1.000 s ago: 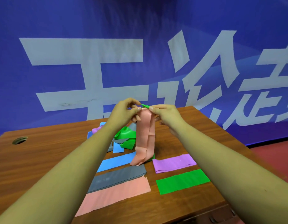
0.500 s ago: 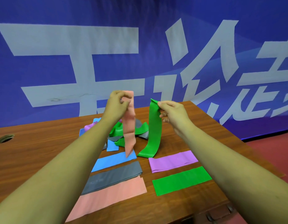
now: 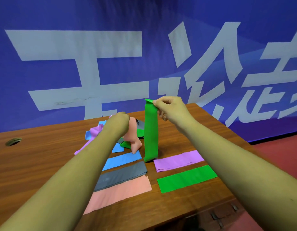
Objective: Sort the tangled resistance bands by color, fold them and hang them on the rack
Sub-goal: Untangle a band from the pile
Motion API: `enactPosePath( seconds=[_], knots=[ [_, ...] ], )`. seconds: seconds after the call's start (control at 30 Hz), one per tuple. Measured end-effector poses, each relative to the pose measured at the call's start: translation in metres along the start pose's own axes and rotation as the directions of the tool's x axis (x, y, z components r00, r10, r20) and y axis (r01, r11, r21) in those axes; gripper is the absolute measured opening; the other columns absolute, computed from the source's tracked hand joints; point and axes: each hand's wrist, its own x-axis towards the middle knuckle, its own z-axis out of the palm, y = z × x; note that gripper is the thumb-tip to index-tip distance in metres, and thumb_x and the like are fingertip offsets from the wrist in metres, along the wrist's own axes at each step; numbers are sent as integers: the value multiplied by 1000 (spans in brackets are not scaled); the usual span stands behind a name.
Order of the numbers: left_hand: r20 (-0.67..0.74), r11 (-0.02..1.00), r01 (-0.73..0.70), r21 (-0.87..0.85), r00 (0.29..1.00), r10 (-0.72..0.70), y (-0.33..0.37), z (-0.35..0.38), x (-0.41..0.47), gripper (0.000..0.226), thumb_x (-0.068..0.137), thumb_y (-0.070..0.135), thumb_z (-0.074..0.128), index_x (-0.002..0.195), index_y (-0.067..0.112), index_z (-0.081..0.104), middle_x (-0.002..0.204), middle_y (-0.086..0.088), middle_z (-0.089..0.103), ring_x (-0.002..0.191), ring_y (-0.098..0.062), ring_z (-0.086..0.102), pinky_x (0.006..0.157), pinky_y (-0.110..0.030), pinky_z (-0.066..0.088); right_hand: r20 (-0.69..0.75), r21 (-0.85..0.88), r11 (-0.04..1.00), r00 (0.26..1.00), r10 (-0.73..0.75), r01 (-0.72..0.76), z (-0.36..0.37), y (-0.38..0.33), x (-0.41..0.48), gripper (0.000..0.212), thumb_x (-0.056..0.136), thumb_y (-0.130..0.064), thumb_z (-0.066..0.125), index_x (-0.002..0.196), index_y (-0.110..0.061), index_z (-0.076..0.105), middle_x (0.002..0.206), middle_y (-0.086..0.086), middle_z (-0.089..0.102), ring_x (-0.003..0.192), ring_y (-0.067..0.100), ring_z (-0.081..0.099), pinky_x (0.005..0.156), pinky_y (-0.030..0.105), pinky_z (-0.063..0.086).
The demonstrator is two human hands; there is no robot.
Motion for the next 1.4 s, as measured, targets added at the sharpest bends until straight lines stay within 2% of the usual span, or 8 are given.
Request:
enactPosePath(
  seconds=[0.13, 0.23, 0.33, 0.43, 0.8, 1.17, 1.3, 1.4],
  knots=[
    [-33, 986, -75, 151, 996, 81, -23, 18, 1, 31, 90, 3, 52, 117, 12, 66, 118, -8, 54, 98, -22, 48, 89, -29, 47, 43, -23, 998, 997, 67, -66, 1, 8, -13, 22, 93, -21, 59, 85, -4, 70, 59, 4, 57, 50, 12, 49, 49, 23, 40],
    [-111, 970, -84, -229, 992, 59, -30, 21, -2, 27, 99, 17, 50, 120, 16, 67, 119, -6, 63, 106, -19, 51, 88, -30, 45, 67, -25, 996, 994, 83, -81, 3, 11, -20, 21, 93, -20, 59, 83, -5, 69, 59, 4, 56, 51, 13, 49, 49, 23, 39],
    [-79, 390, -100, -915, 994, 70, -17, 11, -22, 39, 99, 44, 48, 119, 16, 67, 119, -2, 68, 108, -15, 63, 91, -29, 48, 90, -4, 997, 993, 82, -82, 4, 8, -24, 21, 93, -20, 60, 77, -9, 67, 59, 5, 56, 51, 15, 48, 49, 25, 37],
    [-173, 56, -186, -981, 968, 184, -2, 6, -39, 39, 93, 47, 52, 118, 20, 66, 119, -1, 69, 116, -15, 62, 100, -30, 48, 146, 31, 995, 985, 87, -93, 5, -3, -27, 21, 93, -23, 60, 84, -6, 69, 62, 5, 57, 53, 13, 49, 50, 27, 38],
    [-429, 186, -422, -887, 903, 3, 28, -25, -57, 20, 97, 26, 57, 87, 13, 69, 68, 9, 62, 66, -3, 54, 60, -20, 45, 190, -210, 959, 971, -149, 188, -17, -29, -38, 20, 88, -30, 69, 96, -11, 72, 77, -4, 65, 65, -3, 51, 64, 14, 42],
    [-55, 139, -119, -983, 916, 397, 40, 33, -88, 24, 88, 1, 65, 112, 5, 65, 97, 2, 76, 81, -4, 69, 73, -17, 51, -81, 76, 997, 996, 22, -16, -59, -40, -25, 10, 90, -11, 62, 87, -4, 68, 78, 11, 62, 73, 20, 59, 63, 34, 48],
    [-13, 200, -110, -974, 901, 433, 37, 55, -102, 34, 81, 24, 75, 111, 10, 69, 109, -5, 74, 99, -14, 67, 91, -31, 53, -196, 139, 983, 970, 146, -120, -85, -20, -27, 11, 89, -8, 61, 78, -10, 64, 71, 6, 63, 57, 13, 61, 54, 28, 46],
    [66, 287, -54, -956, 918, 392, 36, 65, -109, 41, 75, 41, 73, 101, 9, 71, 90, -1, 72, 81, -13, 63, 75, -31, 47, -278, 128, 970, 932, 234, -206, -103, 7, -34, 13, 89, -8, 61, 76, -11, 63, 67, 4, 61, 44, 7, 57, 46, 24, 42]
  ],
)
